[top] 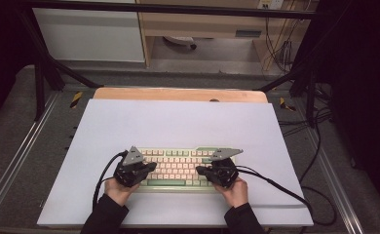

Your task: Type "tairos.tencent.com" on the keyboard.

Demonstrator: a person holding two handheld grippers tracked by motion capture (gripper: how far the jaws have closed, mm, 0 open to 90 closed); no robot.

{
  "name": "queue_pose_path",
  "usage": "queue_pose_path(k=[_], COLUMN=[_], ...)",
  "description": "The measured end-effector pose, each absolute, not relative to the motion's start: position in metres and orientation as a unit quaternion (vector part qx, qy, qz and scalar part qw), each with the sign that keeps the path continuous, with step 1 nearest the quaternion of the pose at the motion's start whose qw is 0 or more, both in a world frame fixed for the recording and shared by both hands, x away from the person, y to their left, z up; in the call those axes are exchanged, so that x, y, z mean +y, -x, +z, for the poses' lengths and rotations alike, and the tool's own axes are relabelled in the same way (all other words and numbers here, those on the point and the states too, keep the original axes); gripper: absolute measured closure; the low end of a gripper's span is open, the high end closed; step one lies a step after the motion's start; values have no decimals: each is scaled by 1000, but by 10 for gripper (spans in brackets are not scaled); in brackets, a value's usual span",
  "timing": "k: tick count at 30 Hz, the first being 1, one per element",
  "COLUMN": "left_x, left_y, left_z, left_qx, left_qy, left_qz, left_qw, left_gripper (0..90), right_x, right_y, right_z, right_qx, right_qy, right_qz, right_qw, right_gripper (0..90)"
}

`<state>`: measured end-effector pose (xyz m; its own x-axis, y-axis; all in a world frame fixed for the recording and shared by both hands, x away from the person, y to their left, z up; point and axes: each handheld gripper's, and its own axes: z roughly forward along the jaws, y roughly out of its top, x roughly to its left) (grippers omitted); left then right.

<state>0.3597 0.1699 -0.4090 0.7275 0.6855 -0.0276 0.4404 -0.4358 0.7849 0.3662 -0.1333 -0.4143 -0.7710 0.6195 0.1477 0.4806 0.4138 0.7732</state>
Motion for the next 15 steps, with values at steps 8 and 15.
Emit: queue_pose_path(k=[8,15], left_x=[155,146], left_y=[-367,-374], left_z=[-411,-416], left_qx=[334,336], left_qy=[-840,-843], left_qz=[149,152], left_qw=[402,393], left_gripper=[900,900], right_x=[-133,-133], right_y=[-366,-366], right_z=[-414,-414], right_qx=[836,836], right_qy=[-328,-329], right_qz=[432,432], right_qw=[81,79], right_gripper=[900,900])
